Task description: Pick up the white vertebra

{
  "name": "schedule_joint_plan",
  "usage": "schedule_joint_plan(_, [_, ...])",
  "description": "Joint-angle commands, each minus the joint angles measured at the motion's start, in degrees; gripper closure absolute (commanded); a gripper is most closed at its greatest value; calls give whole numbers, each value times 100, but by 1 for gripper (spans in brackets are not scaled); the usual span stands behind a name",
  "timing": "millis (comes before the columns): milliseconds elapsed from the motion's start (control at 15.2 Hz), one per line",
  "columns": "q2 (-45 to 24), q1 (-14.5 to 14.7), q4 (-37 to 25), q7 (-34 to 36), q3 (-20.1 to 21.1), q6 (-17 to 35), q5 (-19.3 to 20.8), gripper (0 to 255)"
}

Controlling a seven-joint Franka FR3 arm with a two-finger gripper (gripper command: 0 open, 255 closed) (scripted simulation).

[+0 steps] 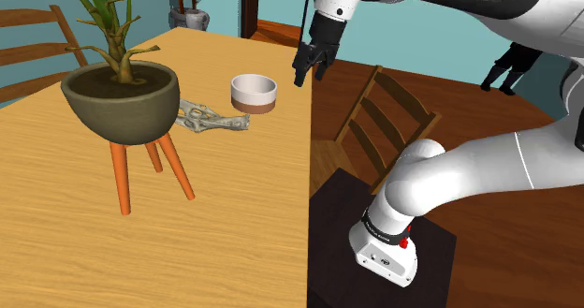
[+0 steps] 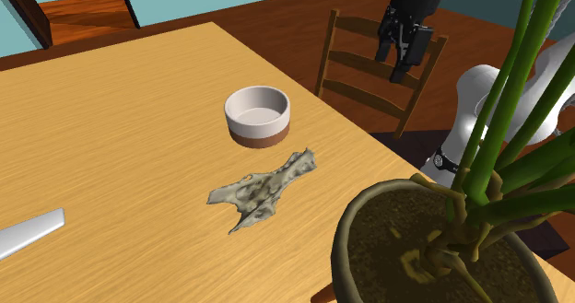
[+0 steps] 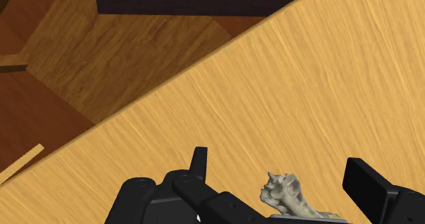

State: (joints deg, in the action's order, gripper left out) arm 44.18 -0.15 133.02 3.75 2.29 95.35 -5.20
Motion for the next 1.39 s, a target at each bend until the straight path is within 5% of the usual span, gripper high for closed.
schedule_joint_plan(0, [0, 0, 0, 0, 0, 0, 0, 0])
schedule_joint_plan(660, [-2223, 389, -863, -948, 144, 1038, 109, 0])
schedule_joint_plan(1320, [-4432, 708, -2304, -1679, 450, 1486, 379, 0])
